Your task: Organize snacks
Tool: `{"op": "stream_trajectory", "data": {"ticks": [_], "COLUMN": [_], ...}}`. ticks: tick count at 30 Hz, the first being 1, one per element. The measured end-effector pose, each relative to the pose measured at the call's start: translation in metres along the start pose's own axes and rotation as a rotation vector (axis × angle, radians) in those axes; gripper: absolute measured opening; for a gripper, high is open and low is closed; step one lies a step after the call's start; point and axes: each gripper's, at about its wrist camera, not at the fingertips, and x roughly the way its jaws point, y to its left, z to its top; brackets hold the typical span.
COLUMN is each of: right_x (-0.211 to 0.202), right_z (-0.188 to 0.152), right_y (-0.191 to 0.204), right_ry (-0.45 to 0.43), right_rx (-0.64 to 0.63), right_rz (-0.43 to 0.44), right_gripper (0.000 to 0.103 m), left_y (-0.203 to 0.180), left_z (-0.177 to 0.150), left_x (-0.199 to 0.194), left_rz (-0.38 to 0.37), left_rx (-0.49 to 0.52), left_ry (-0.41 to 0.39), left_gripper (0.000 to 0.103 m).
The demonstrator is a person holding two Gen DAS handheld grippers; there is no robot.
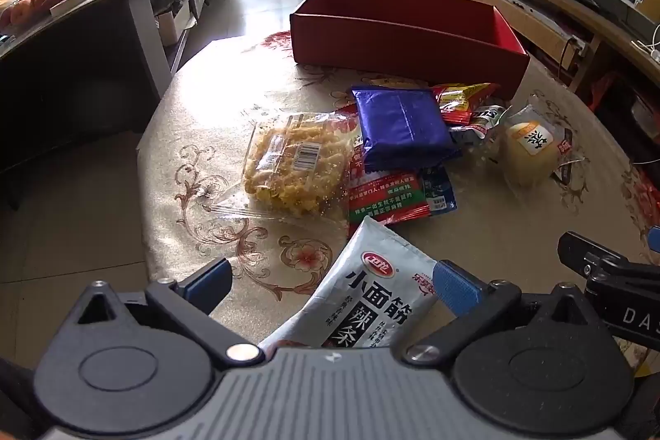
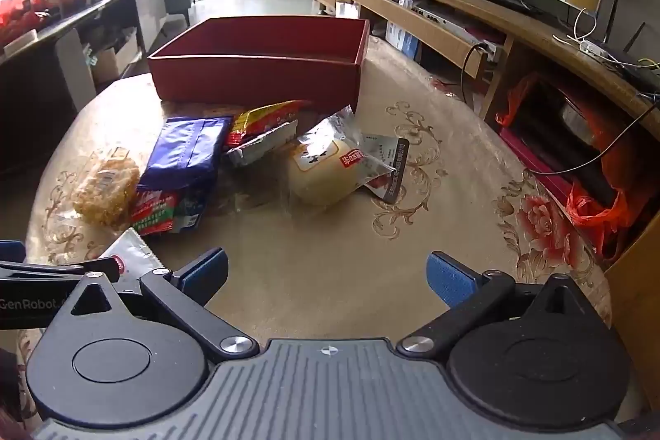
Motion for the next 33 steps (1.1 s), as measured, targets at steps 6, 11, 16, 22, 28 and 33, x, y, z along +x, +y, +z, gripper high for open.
{"op": "stream_trajectory", "data": {"ticks": [6, 11, 16, 22, 28, 33], "right_x": [-0.001, 0.005, 0.006, 0.008, 0.009, 0.010], "right_z": [-0.001, -0.003, -0.003, -0.005, -0.005, -0.005], "right_y": [-0.002, -0.003, -0.001, 0.001, 0.001, 0.002], "right_ry": [0.011, 0.021, 0.037, 0.055, 0.059, 0.064], "right_rx": [-0.002, -0.009, -0.019, -0.028, -0.026, -0.026], "right_rz": [-0.005, 0.003, -0.004, -0.004, -0.002, -0.001], "right_gripper": [0.103, 0.103, 0.103, 0.103, 0.103, 0.103], "left_y": [0.000, 0.004, -0.001, -0.002, -0.002, -0.002], "left_z": [0.001, -0.002, -0.003, -0.004, -0.005, -0.005], "left_x": [0.002, 0.002, 0.006, 0.007, 0.006, 0.006], "left_rz": [0.000, -0.004, -0.007, -0.005, -0.005, -0.006], "left_rx": [-0.002, -0.003, 0.023, 0.033, 0.034, 0.034], "left_ry": [0.014, 0.021, 0.032, 0.038, 0.039, 0.040], "left_gripper": [0.101, 0.101, 0.101, 0.101, 0.101, 0.100]}}
